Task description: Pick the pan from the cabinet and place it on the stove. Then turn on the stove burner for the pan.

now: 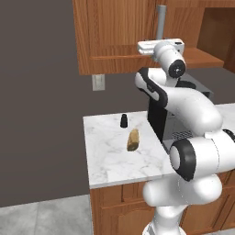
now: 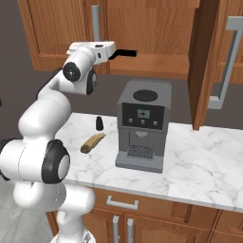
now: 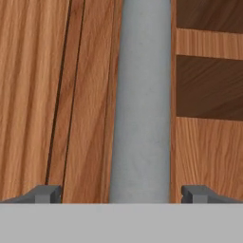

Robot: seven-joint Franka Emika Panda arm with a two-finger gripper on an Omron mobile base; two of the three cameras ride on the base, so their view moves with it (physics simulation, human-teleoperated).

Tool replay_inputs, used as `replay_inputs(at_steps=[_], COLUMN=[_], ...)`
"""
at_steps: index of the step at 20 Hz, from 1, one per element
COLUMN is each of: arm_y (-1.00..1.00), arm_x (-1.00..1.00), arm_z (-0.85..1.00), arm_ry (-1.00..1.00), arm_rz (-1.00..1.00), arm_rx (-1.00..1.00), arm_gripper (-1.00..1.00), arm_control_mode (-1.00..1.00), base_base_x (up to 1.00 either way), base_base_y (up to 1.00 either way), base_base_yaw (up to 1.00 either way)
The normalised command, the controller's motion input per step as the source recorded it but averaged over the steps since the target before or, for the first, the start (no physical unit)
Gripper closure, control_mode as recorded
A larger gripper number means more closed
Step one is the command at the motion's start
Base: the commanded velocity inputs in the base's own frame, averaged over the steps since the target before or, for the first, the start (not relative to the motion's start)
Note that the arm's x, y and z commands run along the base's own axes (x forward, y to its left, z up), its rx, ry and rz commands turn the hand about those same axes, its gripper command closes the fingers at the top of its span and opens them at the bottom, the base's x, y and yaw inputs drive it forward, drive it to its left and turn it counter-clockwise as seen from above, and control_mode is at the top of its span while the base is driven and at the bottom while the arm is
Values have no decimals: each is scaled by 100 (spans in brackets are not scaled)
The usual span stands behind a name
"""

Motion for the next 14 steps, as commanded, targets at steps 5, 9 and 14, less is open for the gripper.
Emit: replay_inputs(at_steps=[5,9,14], arm_y=[6,4,4], arm_x=[39,28,3], arm_z=[-14,-12,-11], arm_ry=[0,0,3], arm_rz=[0,1,1], arm_rx=[0,0,-1], arm_gripper=[100,100,100], arm_control_mode=[-100,-100,-100], base_base_x=[0,0,0], base_base_y=[0,0,0], base_base_yaw=[0,0,0])
